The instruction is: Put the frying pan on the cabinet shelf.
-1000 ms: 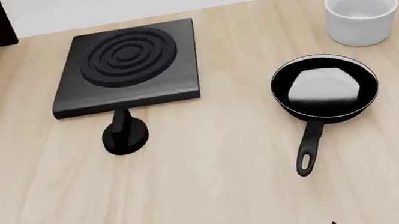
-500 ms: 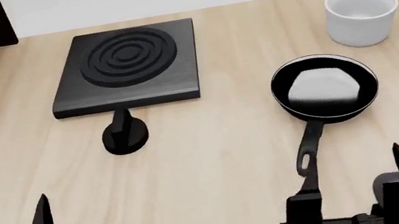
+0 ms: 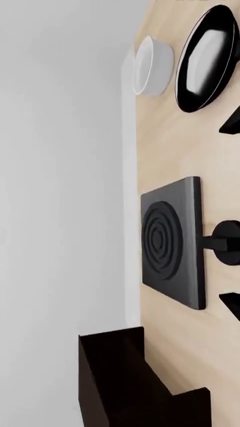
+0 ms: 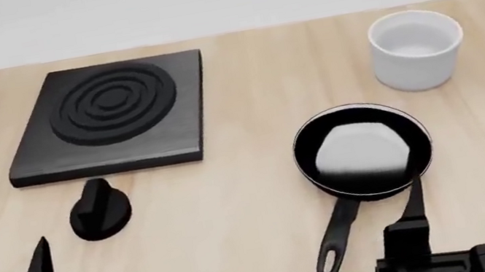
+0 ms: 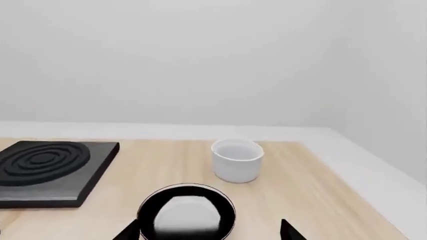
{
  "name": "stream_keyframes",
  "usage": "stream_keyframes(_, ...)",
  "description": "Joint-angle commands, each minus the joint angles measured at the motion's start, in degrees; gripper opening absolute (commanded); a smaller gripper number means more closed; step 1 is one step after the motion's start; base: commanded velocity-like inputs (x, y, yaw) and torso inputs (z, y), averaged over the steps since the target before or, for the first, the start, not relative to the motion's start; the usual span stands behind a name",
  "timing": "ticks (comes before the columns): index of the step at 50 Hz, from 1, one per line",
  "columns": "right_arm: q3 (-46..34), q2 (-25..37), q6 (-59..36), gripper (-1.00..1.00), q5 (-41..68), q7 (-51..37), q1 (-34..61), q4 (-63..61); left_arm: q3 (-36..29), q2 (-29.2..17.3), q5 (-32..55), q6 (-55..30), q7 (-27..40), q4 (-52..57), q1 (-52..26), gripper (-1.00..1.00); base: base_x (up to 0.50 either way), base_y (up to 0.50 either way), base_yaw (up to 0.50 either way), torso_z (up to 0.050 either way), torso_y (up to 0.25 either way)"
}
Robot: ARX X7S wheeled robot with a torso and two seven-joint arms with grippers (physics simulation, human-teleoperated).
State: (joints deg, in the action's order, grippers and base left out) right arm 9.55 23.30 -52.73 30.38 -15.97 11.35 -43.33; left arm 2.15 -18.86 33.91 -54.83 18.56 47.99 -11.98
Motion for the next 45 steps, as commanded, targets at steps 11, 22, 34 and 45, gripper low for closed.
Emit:
stream_keyframes(11, 0.74, 0.82, -1.52, 1.0, 1.33, -0.55, 0.07, -1.21, -2.03, -0.11, 1.37, -2.55, 1.01, -0.13, -1.54, 1.0, 0.42, -0.32, 0.0, 0.0, 0.0)
stream_keyframes(22, 0.42, 0.59, -0.5, 1.0, 1.0, -0.73, -1.5, -1.43, -2.14, -0.26, 2.26, -3.43, 1.61, 0.42, -1.69, 1.0, 0.44, -0.08, 0.0, 0.0, 0.0)
stream_keyframes(34, -0.07, 0.67, 0.9, 1.0, 0.53, -0.48, -2.25, -0.63, -2.72, -0.44, 2.99, -4.68, 2.58, 1.12, -2.15, 1.0, 0.46, 0.0, 0.0, 0.0, 0.001)
stream_keyframes(45, -0.37, 0.62, -0.14, 1.0, 1.36, -1.04, -1.55, -1.24, -3.42, -0.37, 4.78, -7.53, 4.05, 3.13, -3.24, 1.0, 0.46, 0.0, 0.0, 0.0, 0.001)
